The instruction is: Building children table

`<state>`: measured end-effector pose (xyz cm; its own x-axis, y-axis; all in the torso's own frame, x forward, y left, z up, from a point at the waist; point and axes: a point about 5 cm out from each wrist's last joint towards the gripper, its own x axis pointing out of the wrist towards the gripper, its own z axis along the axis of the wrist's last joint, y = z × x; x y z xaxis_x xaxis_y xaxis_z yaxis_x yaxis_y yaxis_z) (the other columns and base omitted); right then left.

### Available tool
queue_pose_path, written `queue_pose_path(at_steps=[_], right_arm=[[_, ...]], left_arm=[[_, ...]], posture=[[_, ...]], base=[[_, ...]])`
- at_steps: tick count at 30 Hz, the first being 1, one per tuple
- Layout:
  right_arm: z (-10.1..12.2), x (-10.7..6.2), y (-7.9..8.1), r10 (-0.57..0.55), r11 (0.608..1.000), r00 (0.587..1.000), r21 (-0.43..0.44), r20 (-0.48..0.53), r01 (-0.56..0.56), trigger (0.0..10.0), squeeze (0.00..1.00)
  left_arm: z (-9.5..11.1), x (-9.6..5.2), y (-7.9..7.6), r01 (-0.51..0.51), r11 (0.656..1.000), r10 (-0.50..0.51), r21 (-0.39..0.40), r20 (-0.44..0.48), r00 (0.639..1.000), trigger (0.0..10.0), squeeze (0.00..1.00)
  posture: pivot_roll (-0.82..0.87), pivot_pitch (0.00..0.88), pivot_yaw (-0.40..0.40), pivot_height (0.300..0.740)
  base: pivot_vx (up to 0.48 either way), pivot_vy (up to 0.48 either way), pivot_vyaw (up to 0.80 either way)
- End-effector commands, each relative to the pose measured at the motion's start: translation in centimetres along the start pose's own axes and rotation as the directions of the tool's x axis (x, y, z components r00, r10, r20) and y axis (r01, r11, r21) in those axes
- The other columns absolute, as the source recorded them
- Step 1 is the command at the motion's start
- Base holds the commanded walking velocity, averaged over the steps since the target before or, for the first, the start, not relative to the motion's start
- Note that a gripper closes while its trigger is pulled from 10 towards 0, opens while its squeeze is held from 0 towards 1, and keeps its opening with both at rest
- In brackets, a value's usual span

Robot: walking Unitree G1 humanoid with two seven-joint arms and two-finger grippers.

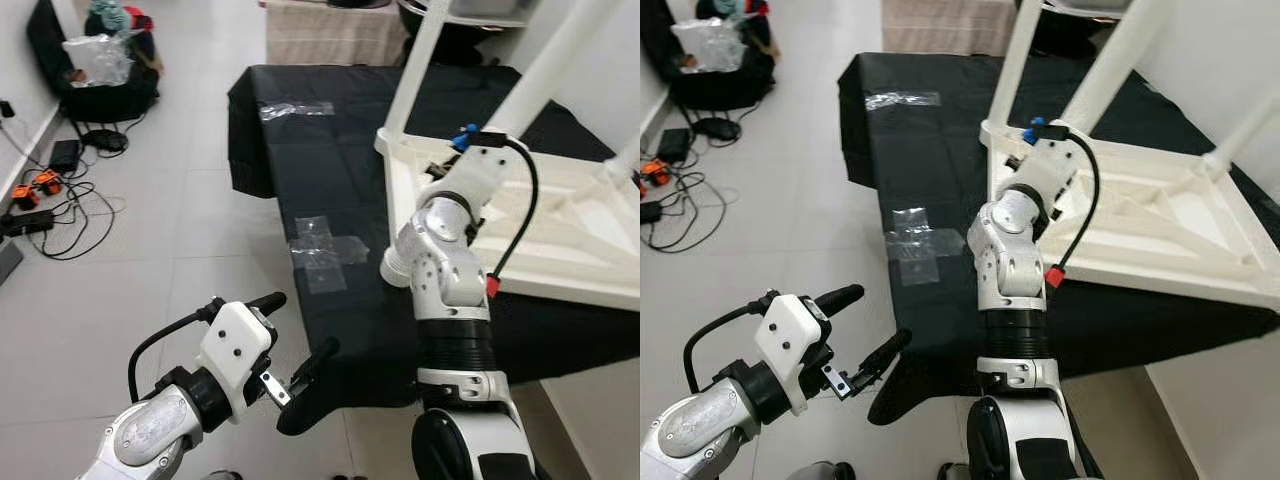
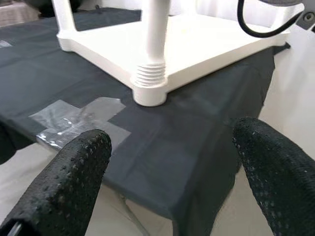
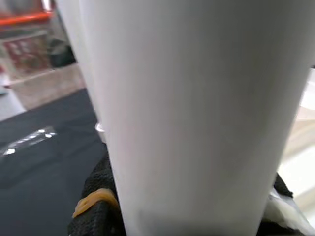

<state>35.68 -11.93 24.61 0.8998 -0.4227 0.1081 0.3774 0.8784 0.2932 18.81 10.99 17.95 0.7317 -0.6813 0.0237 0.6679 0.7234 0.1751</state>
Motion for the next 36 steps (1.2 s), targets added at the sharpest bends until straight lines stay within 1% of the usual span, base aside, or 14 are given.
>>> queue_pose_path(at_steps=[1,2,4,6,9,15,20,22,25,26,27,28,34,36], right_arm=[[-2.3,-0.7,-0.4,0.022,0.999,0.998,-0.032,-0.059,-0.024,10.0,0.0],[-2.3,-0.7,-0.4,0.022,0.999,0.998,-0.032,-0.059,-0.024,10.0,0.0],[1.2,-0.7,0.7,0.099,0.995,0.989,-0.039,0.112,-0.095,10.0,0.0],[1.2,-0.7,0.7,0.099,0.995,0.989,-0.039,0.112,-0.095,10.0,0.0],[5.5,-1.6,2.7,0.268,0.962,0.927,-0.02,0.264,-0.273,10.0,0.0],[6.4,-1.9,3.5,0.385,0.919,0.878,-0.032,0.285,-0.393,10.0,0.0],[5.0,-2.7,5.2,0.644,0.761,0.743,-0.056,0.183,-0.646,10.0,0.0],[4.7,-2.9,5.1,0.737,0.669,0.659,-0.025,0.149,-0.743,10.0,0.0],[5.2,-2.5,4.7,0.778,0.616,0.611,0.012,0.144,-0.787,10.0,0.0],[5.6,-2.0,4.3,0.787,0.604,0.599,0.014,0.147,-0.797,10.0,0.0],[5.9,-1.6,4.1,0.793,0.596,0.591,0.012,0.148,-0.803,10.0,0.0],[6.2,-1.3,3.8,0.799,0.589,0.583,0.008,0.148,-0.808,10.0,0.0],[6.6,-1.0,3.5,0.809,0.574,0.569,0.011,0.148,-0.819,10.0,0.0],[6.7,-1.3,3.3,0.85,0.51,0.51,0.033,0.132,-0.86,10.0,0.0]], left_arm=[[-0.2,0.1,-0.1,0.008,1.0,-0.007,0.001,-0.008,1.0,10.0,0.0],[-0.2,0.1,-0.1,0.008,1.0,-0.007,0.001,-0.008,1.0,10.0,0.0],[-0.2,0.2,0.0,0.002,1.0,-0.002,-0.001,-0.001,1.0,10.0,0.0],[-0.2,0.2,0.0,0.002,1.0,-0.002,-0.001,-0.001,1.0,10.0,0.0],[-0.3,0.9,0.1,-0.002,1.0,0.002,-0.011,0.014,1.0,10.0,0.0],[-0.2,1.3,0.3,-0.005,1.0,0.005,-0.01,0.024,1.0,10.0,0.0],[-0.2,1.1,0.4,-0.015,1.0,0.015,-0.007,0.021,1.0,10.0,0.0],[0.4,1.3,0.9,-0.062,0.998,0.063,-0.012,0.035,0.997,10.0,0.0],[0.9,1.7,1.6,-0.106,0.994,0.107,-0.018,0.04,0.993,10.0,0.0],[1.3,1.9,2.0,-0.121,0.992,0.122,-0.023,0.046,0.991,10.0,0.5],[1.6,2.0,2.3,-0.129,0.991,0.13,-0.025,0.05,0.99,10.0,0.5],[1.8,2.1,2.8,-0.145,0.989,0.146,-0.015,0.053,0.988,10.0,1.0],[2.1,2.3,3.8,-0.19,0.981,0.189,0.026,0.051,0.981,10.0,1.0],[2.3,2.6,5.0,-0.238,0.967,0.234,0.087,0.043,0.971,10.0,1.0]], posture=[[0.08,0.165,-0.056,0.74],[0.08,0.165,-0.056,0.74],[0.06,0.155,-0.05,0.74],[0.06,0.155,-0.05,0.74],[0.03,0.141,-0.037,0.74],[0.03,0.138,-0.033,0.74],[0.04,0.139,-0.034,0.74],[0.05,0.142,-0.042,0.74],[0.05,0.145,-0.045,0.74],[0.05,0.148,-0.046,0.74],[0.05,0.149,-0.049,0.74],[0.05,0.153,-0.048,0.74],[0.04,0.153,-0.045,0.74],[0.05,0.163,-0.05,0.74]], base=[[0.0,0.0,0.0],[0.0,0.0,0.0],[0.0,0.0,0.0],[0.0,0.0,0.0],[0.0,0.0,0.0],[0.0,0.0,0.0],[0.0,0.0,0.0],[0.0,0.0,0.0],[0.0,0.0,0.0],[0.0,0.0,0.0],[0.0,0.0,0.0],[0.0,0.0,0.0],[0.0,0.0,0.0],[0.0,0.0,0.0]])
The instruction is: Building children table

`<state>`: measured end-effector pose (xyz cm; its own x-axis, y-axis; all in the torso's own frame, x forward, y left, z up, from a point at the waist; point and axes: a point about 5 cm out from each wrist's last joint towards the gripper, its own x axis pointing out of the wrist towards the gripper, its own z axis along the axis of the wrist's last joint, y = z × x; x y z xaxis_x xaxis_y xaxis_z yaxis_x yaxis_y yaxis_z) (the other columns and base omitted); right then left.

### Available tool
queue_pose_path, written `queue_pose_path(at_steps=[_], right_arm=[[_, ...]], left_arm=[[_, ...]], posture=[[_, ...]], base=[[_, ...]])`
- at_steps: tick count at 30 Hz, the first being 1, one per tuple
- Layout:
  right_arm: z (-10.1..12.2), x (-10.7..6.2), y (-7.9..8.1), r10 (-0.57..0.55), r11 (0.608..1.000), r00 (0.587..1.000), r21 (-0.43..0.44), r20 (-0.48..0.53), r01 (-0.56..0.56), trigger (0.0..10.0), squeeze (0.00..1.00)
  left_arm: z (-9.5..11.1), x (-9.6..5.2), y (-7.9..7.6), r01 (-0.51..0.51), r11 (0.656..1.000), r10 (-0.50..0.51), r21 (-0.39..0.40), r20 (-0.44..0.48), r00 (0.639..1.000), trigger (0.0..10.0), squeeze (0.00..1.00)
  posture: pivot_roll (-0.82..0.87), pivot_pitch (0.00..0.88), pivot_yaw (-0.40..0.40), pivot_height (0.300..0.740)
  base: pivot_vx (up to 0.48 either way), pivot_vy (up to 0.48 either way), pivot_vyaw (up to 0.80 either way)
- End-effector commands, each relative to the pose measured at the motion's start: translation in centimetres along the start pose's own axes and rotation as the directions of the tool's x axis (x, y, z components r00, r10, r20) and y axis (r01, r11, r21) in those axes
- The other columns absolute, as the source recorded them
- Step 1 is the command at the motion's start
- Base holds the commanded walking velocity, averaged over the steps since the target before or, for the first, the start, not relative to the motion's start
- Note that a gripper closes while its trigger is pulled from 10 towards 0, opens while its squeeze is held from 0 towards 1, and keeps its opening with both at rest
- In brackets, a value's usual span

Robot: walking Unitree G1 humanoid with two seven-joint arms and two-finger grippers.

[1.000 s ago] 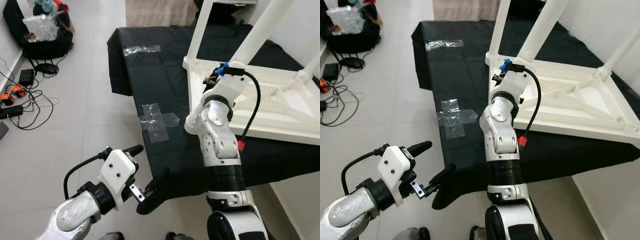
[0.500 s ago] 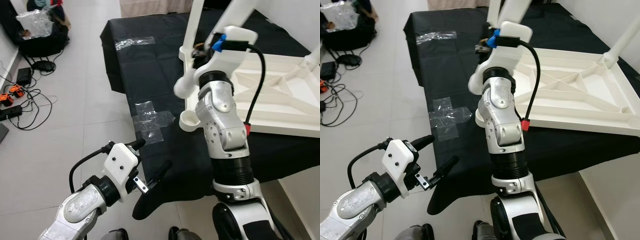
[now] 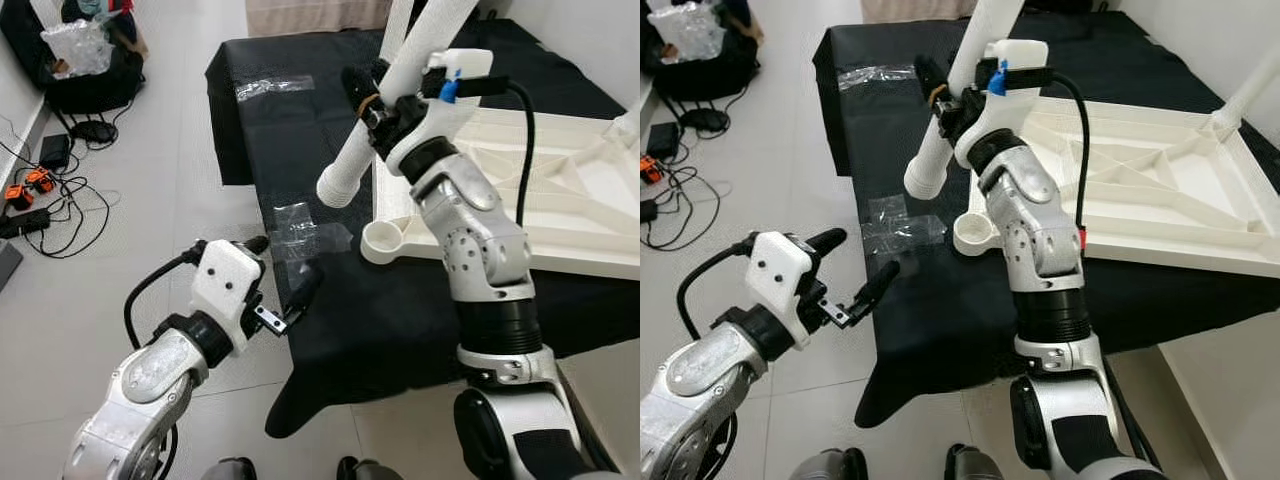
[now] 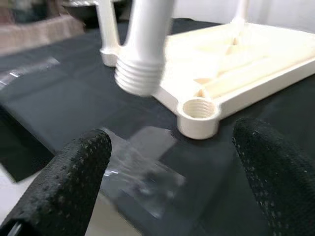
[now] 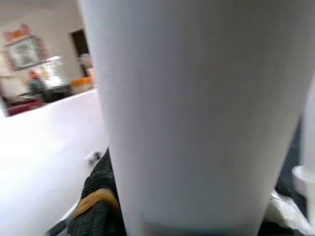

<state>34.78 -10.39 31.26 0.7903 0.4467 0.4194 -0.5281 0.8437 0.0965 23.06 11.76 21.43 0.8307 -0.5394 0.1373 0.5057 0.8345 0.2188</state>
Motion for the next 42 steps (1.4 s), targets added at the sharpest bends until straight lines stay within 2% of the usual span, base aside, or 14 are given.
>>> queue_pose_path(at_steps=[1,2,3,5,9,13,16,21,37,42], right_arm=[[0.5,0.1,0.7,0.069,0.997,0.998,0.023,0.005,-0.069,10.0,0.0],[0.2,-0.2,1.2,0.116,0.992,0.993,0.047,-0.013,-0.115,10.0,0.0],[0.2,-0.2,1.2,0.116,0.992,0.993,0.047,-0.013,-0.115,10.0,0.0],[-0.4,-0.7,2.6,0.216,0.974,0.975,0.072,-0.045,-0.213,10.0,0.0],[-0.7,-1.0,3.4,0.286,0.956,0.956,0.09,-0.066,-0.28,10.0,0.0],[-0.7,-0.9,3.7,0.298,0.952,0.952,0.1,-0.071,-0.291,10.0,0.0],[-0.4,-1.0,4.2,0.313,0.945,0.948,0.116,-0.063,-0.304,10.0,0.0],[-0.1,-1.0,4.5,0.332,0.937,0.942,0.135,-0.059,-0.322,10.0,0.0],[0.3,-1.6,5.9,0.413,0.902,0.909,0.165,-0.059,-0.399,10.0,0.0],[0.2,-1.9,6.1,0.43,0.894,0.9,0.174,-0.071,-0.414,10.0,0.0]], left_arm=[[-0.5,0.1,1.0,-0.043,0.998,0.044,0.038,-0.041,0.998,10.0,1.0],[-0.3,0.4,1.4,-0.047,0.995,0.051,0.083,-0.042,0.998,10.0,0.0],[-0.3,0.4,1.4,-0.047,0.995,0.051,0.083,-0.042,0.998,10.0,0.0],[-0.2,1.2,1.8,-0.018,0.991,0.026,0.134,-0.056,0.998,10.0,0.0],[-0.4,2.1,2.2,0.008,0.988,0.004,0.154,-0.078,0.997,10.0,0.0],[-0.7,2.7,2.2,0.047,0.987,-0.034,0.156,-0.088,0.996,10.0,0.0],[-0.7,3.9,1.8,0.099,0.983,-0.085,0.156,-0.093,0.992,10.0,0.0],[-0.8,4.7,2.0,0.092,0.981,-0.078,0.17,-0.089,0.993,10.0,0.0],[-2.3,5.4,0.9,0.143,0.975,-0.121,0.173,-0.131,0.984,10.0,0.0],[-2.7,5.9,1.2,0.133,0.969,-0.105,0.21,-0.14,0.985,10.0,0.0]], posture=[[0.05,0.163,-0.05,0.74],[0.05,0.167,-0.054,0.74],[0.05,0.167,-0.054,0.74],[0.05,0.168,-0.054,0.74],[0.05,0.171,-0.051,0.74],[0.05,0.181,-0.049,0.74],[0.05,0.17,-0.044,0.74],[0.04,0.174,-0.039,0.74],[0.03,0.135,-0.024,0.74],[0.03,0.134,-0.024,0.74]], base=[[0.0,0.0,0.0],[0.0,0.0,0.0],[0.0,0.0,0.0],[0.0,0.0,0.0],[0.0,0.0,0.0],[0.0,0.0,0.0],[0.0,0.0,0.0],[0.0,0.0,0.0],[0.0,0.0,0.0],[0.0,0.0,0.0]])
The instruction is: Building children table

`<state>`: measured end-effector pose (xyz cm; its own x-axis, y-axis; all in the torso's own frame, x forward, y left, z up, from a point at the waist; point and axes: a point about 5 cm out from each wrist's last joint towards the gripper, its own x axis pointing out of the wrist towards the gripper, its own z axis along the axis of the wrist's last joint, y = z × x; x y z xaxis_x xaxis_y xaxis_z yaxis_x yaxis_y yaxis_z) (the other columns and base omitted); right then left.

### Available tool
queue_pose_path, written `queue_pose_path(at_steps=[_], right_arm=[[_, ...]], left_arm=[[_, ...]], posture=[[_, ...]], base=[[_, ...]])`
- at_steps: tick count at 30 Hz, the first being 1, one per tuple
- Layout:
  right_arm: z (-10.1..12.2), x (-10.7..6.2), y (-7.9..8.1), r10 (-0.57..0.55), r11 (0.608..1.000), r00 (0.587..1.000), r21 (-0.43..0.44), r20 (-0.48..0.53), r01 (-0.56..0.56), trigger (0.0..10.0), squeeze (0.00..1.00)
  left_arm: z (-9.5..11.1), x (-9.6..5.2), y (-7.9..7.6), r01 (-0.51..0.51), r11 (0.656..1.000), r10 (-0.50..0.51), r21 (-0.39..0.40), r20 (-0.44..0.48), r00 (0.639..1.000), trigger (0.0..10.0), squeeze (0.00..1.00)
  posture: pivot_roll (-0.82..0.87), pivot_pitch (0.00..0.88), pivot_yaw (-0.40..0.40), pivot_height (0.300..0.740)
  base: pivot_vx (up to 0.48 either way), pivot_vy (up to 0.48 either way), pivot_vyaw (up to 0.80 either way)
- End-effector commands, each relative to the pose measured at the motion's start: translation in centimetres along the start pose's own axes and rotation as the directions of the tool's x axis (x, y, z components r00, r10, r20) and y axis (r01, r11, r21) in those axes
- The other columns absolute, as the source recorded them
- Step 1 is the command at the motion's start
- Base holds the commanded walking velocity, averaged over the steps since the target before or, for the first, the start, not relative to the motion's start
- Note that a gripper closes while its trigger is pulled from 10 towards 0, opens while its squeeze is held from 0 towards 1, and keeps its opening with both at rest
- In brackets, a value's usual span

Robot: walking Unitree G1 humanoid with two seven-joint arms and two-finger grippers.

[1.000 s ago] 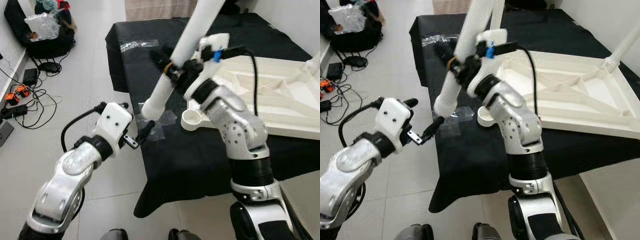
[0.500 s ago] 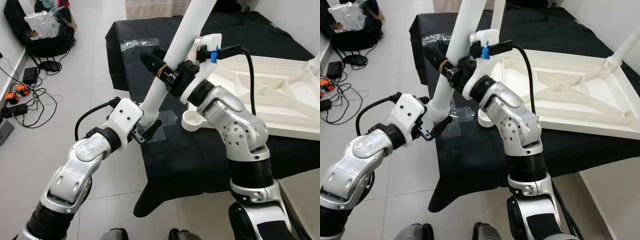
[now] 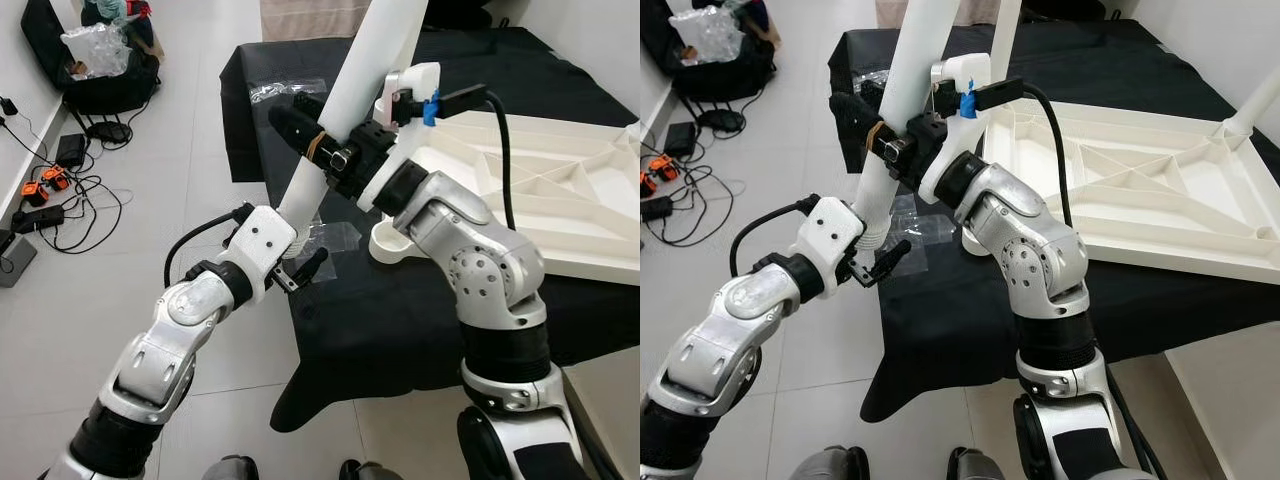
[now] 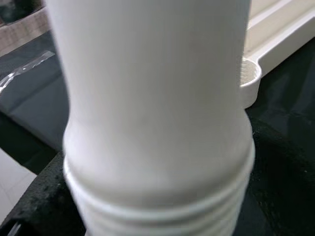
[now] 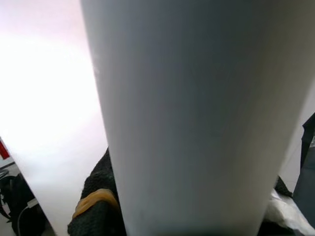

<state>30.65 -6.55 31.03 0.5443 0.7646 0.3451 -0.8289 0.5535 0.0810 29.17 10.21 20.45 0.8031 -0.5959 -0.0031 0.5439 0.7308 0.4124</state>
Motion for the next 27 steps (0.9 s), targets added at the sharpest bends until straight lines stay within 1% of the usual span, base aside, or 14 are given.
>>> queue_pose_path(at_steps=[1,6,7,8,18,21,24,25,27], right_arm=[[0.2,0.0,0.8,0.044,0.999,0.999,0.004,0.007,-0.045,10.0,0.0],[0.0,-0.2,0.9,0.057,0.998,0.998,0.017,-0.008,-0.057,10.0,0.0],[-0.3,-0.3,1.1,0.062,0.998,0.998,0.024,-0.018,-0.061,10.0,0.0],[-0.4,-0.3,1.1,0.062,0.998,0.998,0.027,-0.021,-0.061,10.0,0.0],[-0.5,-0.3,1.3,0.063,0.997,0.998,0.037,-0.028,-0.062,10.0,0.0],[-0.5,-0.3,1.1,0.049,0.998,0.998,0.027,-0.033,-0.048,10.0,0.0],[-0.4,-0.3,0.9,0.036,0.999,0.999,0.038,-0.025,-0.035,10.0,0.0],[-0.3,-0.3,0.7,0.025,0.999,0.999,0.04,-0.022,-0.024,10.0,0.0],[-0.4,-0.3,0.6,0.024,0.999,0.999,0.043,-0.023,-0.023,10.0,0.0]], left_arm=[[-0.4,0.2,-0.4,0.017,1.0,-0.016,0.023,-0.015,1.0,10.0,0.0],[-0.3,0.4,-0.3,0.01,1.0,-0.01,0.025,-0.007,1.0,10.0,0.0],[-0.2,0.4,-0.4,0.013,0.999,-0.013,0.034,-0.001,1.0,1.8,0.0],[-0.2,0.5,-0.5,0.019,0.999,-0.019,0.035,0.002,1.0,0.0,0.0],[-0.1,0.5,-1.3,0.052,0.998,-0.053,0.039,0.026,0.998,0.0,0.0],[0.0,0.5,-1.4,0.05,0.998,-0.051,0.047,0.035,0.998,0.0,0.0],[0.0,0.5,-1.4,0.045,0.998,-0.047,0.052,0.03,0.998,0.0,0.0],[0.1,0.6,-1.4,0.038,0.998,-0.039,0.054,0.034,0.999,10.0,0.0],[0.3,0.6,-1.3,0.036,0.998,-0.038,0.05,0.044,0.998,10.0,0.0]], posture=[[0.03,0.134,-0.024,0.74],[0.03,0.144,-0.025,0.74],[0.03,0.145,-0.026,0.74],[0.03,0.145,-0.025,0.74],[0.03,0.149,-0.03,0.74],[0.03,0.155,-0.029,0.74],[0.03,0.154,-0.031,0.74],[0.03,0.153,-0.032,0.74],[0.03,0.152,-0.033,0.74]], base=[[0.0,0.0,0.0],[0.0,0.0,0.0],[0.0,0.0,0.0],[0.0,0.0,0.0],[0.0,0.0,0.0],[0.0,0.0,0.0],[0.0,0.0,0.0],[0.0,0.0,0.0],[0.0,0.0,0.0]])
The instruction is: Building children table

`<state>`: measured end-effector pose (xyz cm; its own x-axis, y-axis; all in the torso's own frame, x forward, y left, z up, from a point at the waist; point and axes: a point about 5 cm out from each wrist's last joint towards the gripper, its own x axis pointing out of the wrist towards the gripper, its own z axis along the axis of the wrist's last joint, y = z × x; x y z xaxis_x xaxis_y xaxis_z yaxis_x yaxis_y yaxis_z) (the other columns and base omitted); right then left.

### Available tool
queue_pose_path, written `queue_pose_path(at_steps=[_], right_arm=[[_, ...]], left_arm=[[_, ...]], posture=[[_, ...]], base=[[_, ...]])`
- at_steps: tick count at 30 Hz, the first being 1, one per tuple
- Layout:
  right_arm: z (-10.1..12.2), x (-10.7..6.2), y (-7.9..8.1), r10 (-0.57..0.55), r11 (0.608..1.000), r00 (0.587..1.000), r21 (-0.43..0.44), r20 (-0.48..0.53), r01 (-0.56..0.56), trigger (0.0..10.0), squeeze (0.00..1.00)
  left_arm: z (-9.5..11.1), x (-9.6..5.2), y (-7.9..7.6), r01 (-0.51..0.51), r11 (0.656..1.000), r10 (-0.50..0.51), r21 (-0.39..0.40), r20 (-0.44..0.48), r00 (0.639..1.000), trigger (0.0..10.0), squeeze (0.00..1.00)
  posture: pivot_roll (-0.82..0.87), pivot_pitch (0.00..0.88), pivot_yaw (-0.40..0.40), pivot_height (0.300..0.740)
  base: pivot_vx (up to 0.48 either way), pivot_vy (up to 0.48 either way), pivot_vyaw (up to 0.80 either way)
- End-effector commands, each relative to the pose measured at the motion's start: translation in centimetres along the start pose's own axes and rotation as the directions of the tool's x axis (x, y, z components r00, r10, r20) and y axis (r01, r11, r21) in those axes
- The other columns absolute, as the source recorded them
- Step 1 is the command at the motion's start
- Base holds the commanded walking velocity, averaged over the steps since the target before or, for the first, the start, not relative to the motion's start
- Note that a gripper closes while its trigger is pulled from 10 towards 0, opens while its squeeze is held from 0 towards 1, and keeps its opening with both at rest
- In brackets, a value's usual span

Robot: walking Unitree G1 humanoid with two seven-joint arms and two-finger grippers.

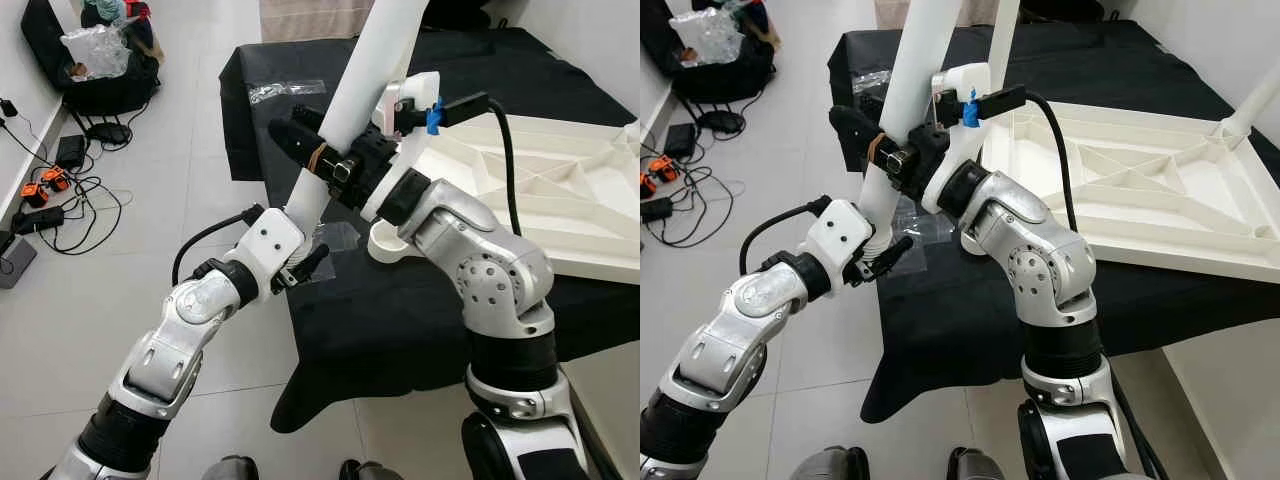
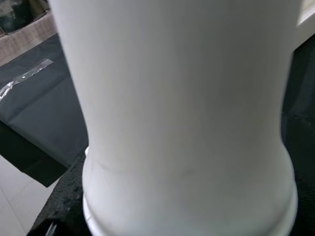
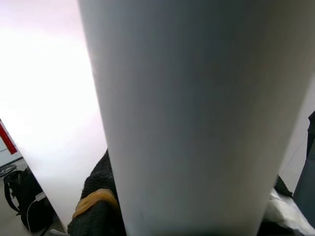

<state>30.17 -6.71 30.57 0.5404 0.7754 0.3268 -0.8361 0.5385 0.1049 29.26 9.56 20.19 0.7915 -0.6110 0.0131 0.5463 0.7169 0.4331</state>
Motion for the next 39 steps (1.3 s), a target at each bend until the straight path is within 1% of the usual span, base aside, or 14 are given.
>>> queue_pose_path(at_steps=[1,2,3,4,8,9,10,11,13,18,21,24,28,39], right_arm=[[-0.1,0.2,0.2,0.017,1.0,1.0,0.016,-0.005,-0.017,10.0,0.0],[-0.1,0.2,0.2,0.017,1.0,1.0,0.016,-0.005,-0.017,10.0,0.0],[-0.1,0.2,0.0,0.005,1.0,1.0,0.01,0.003,-0.005,10.0,0.71],[-0.2,0.1,-0.1,0.009,1.0,1.0,0.009,0.002,-0.009,10.0,1.0],[-0.2,0.0,-0.5,-0.001,1.0,1.0,0.006,-0.005,0.001,10.0,1.0],[-0.3,0.0,-0.8,-0.01,1.0,1.0,0.011,-0.009,0.01,10.0,0.48],[-0.3,-0.1,-0.9,-0.016,1.0,1.0,0.015,-0.011,0.016,10.0,0.48],[-0.4,-0.2,-1.1,-0.014,1.0,1.0,0.024,-0.012,0.014,10.0,0.0],[-0.4,-0.3,-1.2,-0.009,0.999,1.0,0.032,-0.01,0.009,10.0,0.0],[-0.3,-0.7,-1.7,0.093,0.992,0.996,0.081,-0.011,-0.092,10.0,0.0],[-0.3,-0.8,-1.9,0.12,0.989,0.993,0.088,-0.015,-0.118,10.0,0.0],[-0.1,-1.3,-2.1,0.198,0.969,0.98,0.15,-0.004,-0.195,10.0,0.0],[0.2,-2.1,-1.6,0.307,0.907,0.949,0.282,0.068,-0.314,10.0,0.0],[-0.8,-2.8,-0.7,0.403,0.859,0.912,0.313,0.075,-0.405,10.0,0.0]], left_arm=[[0.6,0.2,-0.8,0.026,0.999,-0.027,0.022,0.03,0.999,10.0,0.0],[0.6,0.2,-0.8,0.026,0.999,-0.027,0.022,0.03,0.999,10.0,0.0],[0.9,0.2,-0.7,0.024,0.999,-0.025,0.031,0.039,0.999,10.0,0.0],[1.1,-0.2,-0.7,0.026,0.999,-0.028,0.031,0.046,0.999,10.0,0.0],[1.2,-0.9,-0.8,0.045,0.999,-0.047,0.025,0.049,0.998,10.0,0.0],[1.1,-1.5,-0.9,0.064,0.998,-0.065,0.021,0.046,0.997,10.0,0.0],[1.0,-1.9,-1.0,0.077,0.997,-0.078,0.019,0.043,0.996,10.0,0.0],[1.0,-2.4,-1.2,0.112,0.994,-0.112,0.01,0.043,0.993,10.0,0.0],[0.9,-2.8,-1.4,0.146,0.989,-0.146,-0.001,0.044,0.988,10.0,0.0],[0.9,-4.4,-2.1,0.264,0.956,-0.259,-0.126,0.051,0.965,10.0,0.0],[0.8,-4.7,-2.3,0.279,0.952,-0.275,-0.126,0.049,0.96,10.0,0.0],[0.7,-5.1,-2.4,0.285,0.951,-0.282,-0.122,0.04,0.959,10.0,0.0],[0.6,-5.5,-2.3,0.285,0.949,-0.283,-0.132,0.036,0.958,10.0,0.0],[1.2,-5.8,-2.5,0.3,0.925,-0.291,-0.234,0.072,0.954,10.0,0.0]], posture=[[0.03,0.151,-0.033,0.74],[0.03,0.151,-0.033,0.74],[0.03,0.151,-0.034,0.74],[0.03,0.15,-0.034,0.74],[0.03,0.153,-0.035,0.74],[0.03,0.153,-0.035,0.74],[0.03,0.153,-0.035,0.74],[0.04,0.154,-0.039,0.74],[0.04,0.154,-0.039,0.74],[0.04,0.153,-0.037,0.74],[0.04,0.153,-0.038,0.74],[0.04,0.154,-0.036,0.74],[0.05,0.157,-0.039,0.74],[0.05,0.158,-0.037,0.74]], base=[[0.0,0.0,0.0],[0.0,0.0,0.0],[0.0,0.0,0.0],[0.0,0.0,0.0],[0.0,0.0,0.0],[0.0,0.0,0.0],[0.0,0.0,0.0],[0.0,0.0,0.0],[0.0,0.0,0.0],[0.0,0.0,0.0],[0.0,0.0,0.0],[0.0,0.0,0.0],[0.0,0.0,0.0],[0.0,0.0,0.0]])
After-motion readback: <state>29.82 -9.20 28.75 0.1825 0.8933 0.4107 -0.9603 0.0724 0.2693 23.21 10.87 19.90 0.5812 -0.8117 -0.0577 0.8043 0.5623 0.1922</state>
